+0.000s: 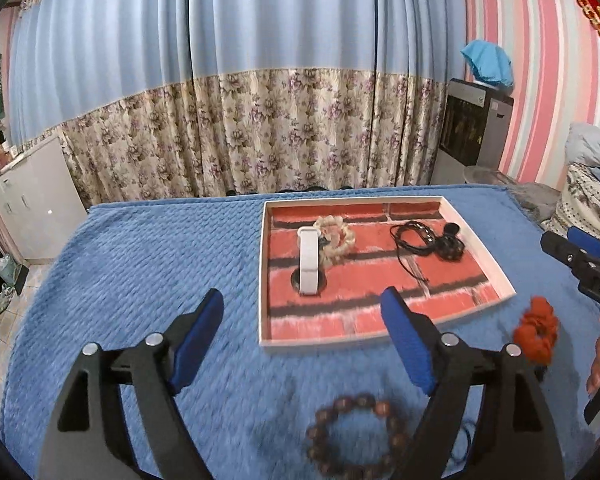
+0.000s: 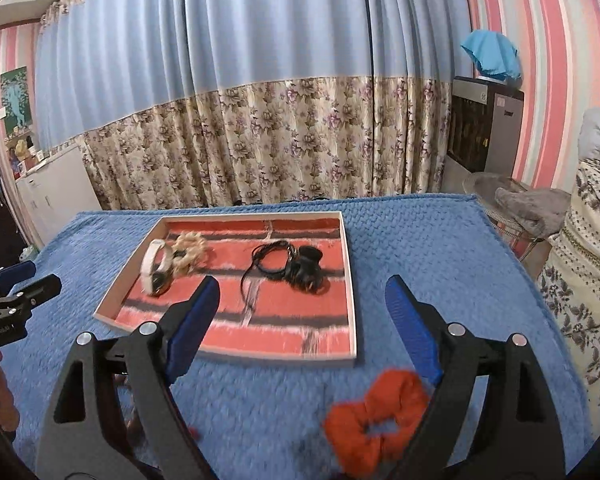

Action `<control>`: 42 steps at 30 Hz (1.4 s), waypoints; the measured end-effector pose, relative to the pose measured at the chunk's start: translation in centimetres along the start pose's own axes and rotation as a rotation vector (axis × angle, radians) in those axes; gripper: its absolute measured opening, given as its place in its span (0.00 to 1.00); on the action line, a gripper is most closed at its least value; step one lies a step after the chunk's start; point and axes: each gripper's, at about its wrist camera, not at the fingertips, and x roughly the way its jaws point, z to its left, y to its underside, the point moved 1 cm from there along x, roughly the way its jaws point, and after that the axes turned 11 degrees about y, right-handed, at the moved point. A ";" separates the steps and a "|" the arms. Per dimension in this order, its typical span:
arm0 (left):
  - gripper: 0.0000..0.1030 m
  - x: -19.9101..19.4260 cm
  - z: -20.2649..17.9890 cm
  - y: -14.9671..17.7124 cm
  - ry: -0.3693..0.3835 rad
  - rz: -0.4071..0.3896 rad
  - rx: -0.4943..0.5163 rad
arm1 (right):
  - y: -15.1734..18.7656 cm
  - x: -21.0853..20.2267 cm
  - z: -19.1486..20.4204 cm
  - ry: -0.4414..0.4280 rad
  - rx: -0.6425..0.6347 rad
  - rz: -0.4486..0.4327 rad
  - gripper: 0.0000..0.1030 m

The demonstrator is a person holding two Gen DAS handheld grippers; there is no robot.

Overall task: Organize jewelry
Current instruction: 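Move both tools back toward the remaining jewelry on the bed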

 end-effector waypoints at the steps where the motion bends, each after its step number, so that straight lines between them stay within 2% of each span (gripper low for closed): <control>1: 0.79 -0.8 -0.1 0.6 0.002 -0.007 -0.001 | 0.6 -1.1 -0.1 -0.001 0.001 -0.005 0.81; 9: 0.84 -5.8 -0.5 5.6 -0.019 -0.032 -0.003 | 6.2 -6.1 -0.2 0.043 -0.025 -0.010 0.85; 15: 0.84 -7.5 -0.8 9.2 -0.030 -0.026 0.005 | 10.6 -8.3 0.3 0.075 -0.056 -0.010 0.85; 20: 0.85 -8.8 -1.2 11.7 -0.035 -0.029 0.001 | 12.8 -9.6 0.1 0.096 -0.055 -0.015 0.85; 27: 0.88 -9.0 -2.1 14.0 -0.011 -0.002 -0.005 | 15.6 -10.8 0.7 0.133 -0.078 -0.020 0.85; 34: 0.88 -8.3 -2.3 15.8 0.000 0.047 -0.029 | 18.4 -11.5 0.9 0.120 -0.069 0.014 0.85; 42: 0.88 -7.4 -2.6 17.3 -0.011 0.087 -0.018 | 19.3 -11.6 0.8 0.114 -0.062 0.038 0.85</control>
